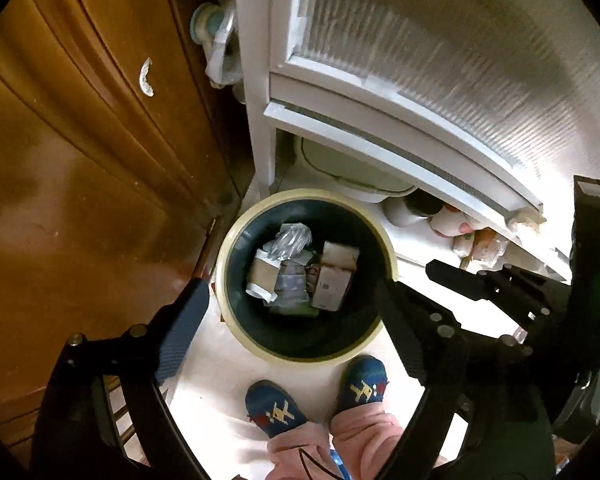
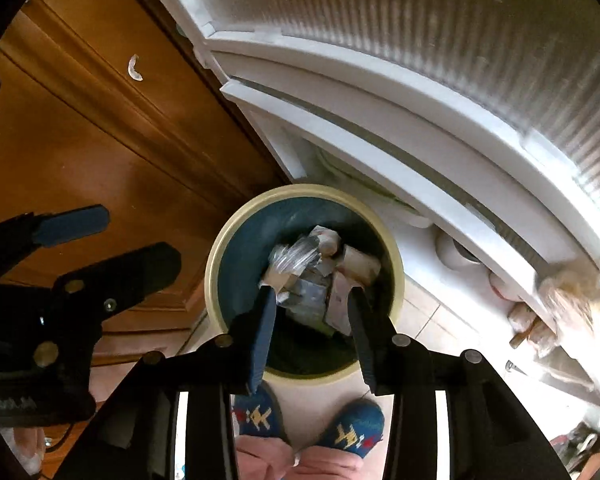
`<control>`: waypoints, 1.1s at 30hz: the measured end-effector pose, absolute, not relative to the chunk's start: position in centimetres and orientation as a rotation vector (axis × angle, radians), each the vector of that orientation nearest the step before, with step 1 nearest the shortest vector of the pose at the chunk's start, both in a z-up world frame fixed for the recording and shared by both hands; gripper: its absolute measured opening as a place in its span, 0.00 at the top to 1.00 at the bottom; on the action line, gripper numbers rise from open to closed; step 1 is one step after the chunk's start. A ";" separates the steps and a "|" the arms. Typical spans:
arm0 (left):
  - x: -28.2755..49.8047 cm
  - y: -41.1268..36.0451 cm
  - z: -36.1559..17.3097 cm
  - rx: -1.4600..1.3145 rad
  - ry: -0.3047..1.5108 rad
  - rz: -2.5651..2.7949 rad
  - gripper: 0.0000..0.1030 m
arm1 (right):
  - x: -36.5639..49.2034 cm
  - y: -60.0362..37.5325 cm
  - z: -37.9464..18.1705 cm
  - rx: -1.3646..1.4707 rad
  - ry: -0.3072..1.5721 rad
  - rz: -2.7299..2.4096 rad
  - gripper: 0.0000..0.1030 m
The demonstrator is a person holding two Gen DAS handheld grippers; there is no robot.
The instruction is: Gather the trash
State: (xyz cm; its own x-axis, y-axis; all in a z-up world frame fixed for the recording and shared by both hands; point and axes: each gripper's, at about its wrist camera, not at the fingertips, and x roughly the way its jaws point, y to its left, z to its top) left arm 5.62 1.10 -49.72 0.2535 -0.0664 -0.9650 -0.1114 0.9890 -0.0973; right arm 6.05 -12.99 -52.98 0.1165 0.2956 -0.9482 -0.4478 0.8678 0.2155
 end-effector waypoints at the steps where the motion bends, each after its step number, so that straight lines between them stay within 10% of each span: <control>1: 5.6 1.0 -49.5 -0.154 1.316 0.029 0.18 | 5.9 -13.3 -52.6 -0.127 1.351 0.544 0.63; 19: 4.7 0.1 -40.0 -0.145 1.292 0.007 0.18 | 6.1 -15.3 -43.9 -0.036 1.319 0.465 0.63; 33: 1.4 0.5 -19.3 -0.117 1.181 0.019 0.18 | 1.6 -16.7 -23.6 0.019 1.232 0.441 0.63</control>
